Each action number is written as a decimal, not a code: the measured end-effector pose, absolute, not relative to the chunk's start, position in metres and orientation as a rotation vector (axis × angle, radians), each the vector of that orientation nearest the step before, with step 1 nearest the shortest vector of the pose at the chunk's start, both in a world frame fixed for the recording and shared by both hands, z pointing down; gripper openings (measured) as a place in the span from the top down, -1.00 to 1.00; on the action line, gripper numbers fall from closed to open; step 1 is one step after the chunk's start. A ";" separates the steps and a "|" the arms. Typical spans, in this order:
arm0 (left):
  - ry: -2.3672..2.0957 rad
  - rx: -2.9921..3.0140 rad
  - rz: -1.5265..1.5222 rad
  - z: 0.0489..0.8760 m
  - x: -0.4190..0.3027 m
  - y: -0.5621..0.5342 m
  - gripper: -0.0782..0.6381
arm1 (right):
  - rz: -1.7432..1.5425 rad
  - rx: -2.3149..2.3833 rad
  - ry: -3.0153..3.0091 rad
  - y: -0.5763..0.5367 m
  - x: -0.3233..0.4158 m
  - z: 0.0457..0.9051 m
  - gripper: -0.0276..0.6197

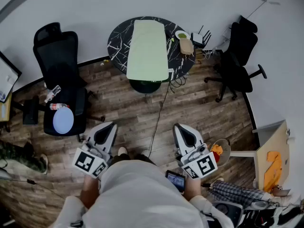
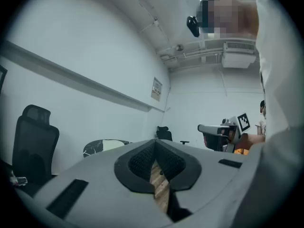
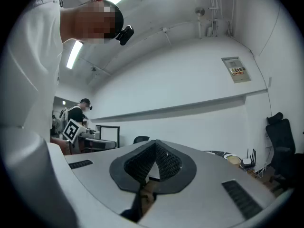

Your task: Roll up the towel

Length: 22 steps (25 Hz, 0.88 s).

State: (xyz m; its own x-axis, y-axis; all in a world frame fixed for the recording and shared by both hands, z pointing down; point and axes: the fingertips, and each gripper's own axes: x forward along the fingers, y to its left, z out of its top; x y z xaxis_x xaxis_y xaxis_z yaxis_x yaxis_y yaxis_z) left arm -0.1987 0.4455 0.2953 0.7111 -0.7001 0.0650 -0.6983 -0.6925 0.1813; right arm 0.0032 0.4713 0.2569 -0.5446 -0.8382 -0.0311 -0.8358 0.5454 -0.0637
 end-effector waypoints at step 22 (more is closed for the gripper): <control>-1.103 2.728 -0.086 0.281 -0.190 0.446 0.78 | -0.056 -1.501 2.655 0.481 0.017 0.250 0.93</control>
